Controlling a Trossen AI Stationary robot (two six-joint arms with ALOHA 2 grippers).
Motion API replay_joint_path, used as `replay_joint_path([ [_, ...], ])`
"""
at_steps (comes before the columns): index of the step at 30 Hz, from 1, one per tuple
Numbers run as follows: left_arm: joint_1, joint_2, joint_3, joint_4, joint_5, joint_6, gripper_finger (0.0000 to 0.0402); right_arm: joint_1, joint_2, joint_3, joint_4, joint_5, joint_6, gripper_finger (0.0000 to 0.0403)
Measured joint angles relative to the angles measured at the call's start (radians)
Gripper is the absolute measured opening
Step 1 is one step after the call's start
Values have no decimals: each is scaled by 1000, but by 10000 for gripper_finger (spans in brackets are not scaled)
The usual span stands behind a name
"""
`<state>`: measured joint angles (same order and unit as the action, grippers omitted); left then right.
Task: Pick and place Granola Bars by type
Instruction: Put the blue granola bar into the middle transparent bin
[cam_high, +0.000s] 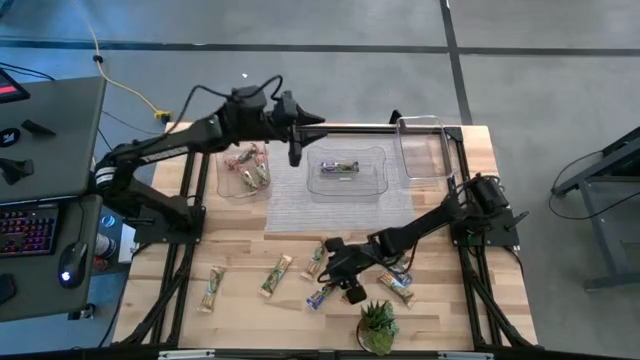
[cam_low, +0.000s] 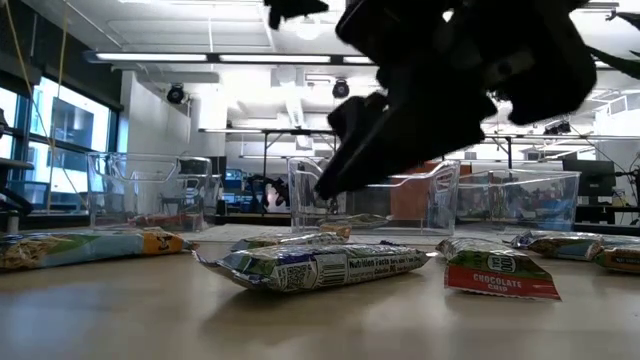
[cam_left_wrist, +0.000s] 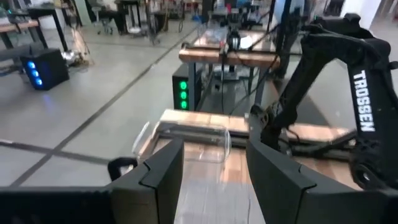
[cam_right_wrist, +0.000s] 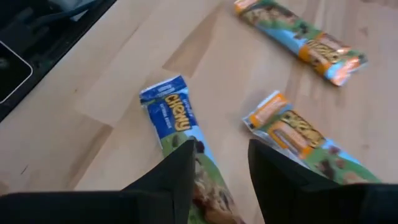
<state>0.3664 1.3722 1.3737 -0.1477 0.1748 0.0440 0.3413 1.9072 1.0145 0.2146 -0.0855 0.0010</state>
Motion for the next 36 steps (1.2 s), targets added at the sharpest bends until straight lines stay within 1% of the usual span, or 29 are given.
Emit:
replay_joint_path([
  [4,0,-12,54,-100,-1,12,168,2,33,0,26,-30,2,154],
  [8,0,-12,62,-124,-1,12,168,5,34,0,14,-41,-4,179],
  [12,0,-12,62,-159,-1,22,168,11,34,0,8,-41,-50,196],
  [18,0,-12,62,-216,-4,35,168,14,74,0,-8,-60,-48,201],
  [23,0,-12,62,-234,-9,35,168,14,103,3,-11,-28,-56,200],
  [27,0,-12,62,-238,-10,34,168,13,102,3,-19,-33,-56,180],
  [33,0,-12,62,-243,-12,34,168,11,102,3,-18,-36,-54,115],
  [36,0,-12,62,-251,-12,31,168,11,99,2,-18,-38,-53,89],
])
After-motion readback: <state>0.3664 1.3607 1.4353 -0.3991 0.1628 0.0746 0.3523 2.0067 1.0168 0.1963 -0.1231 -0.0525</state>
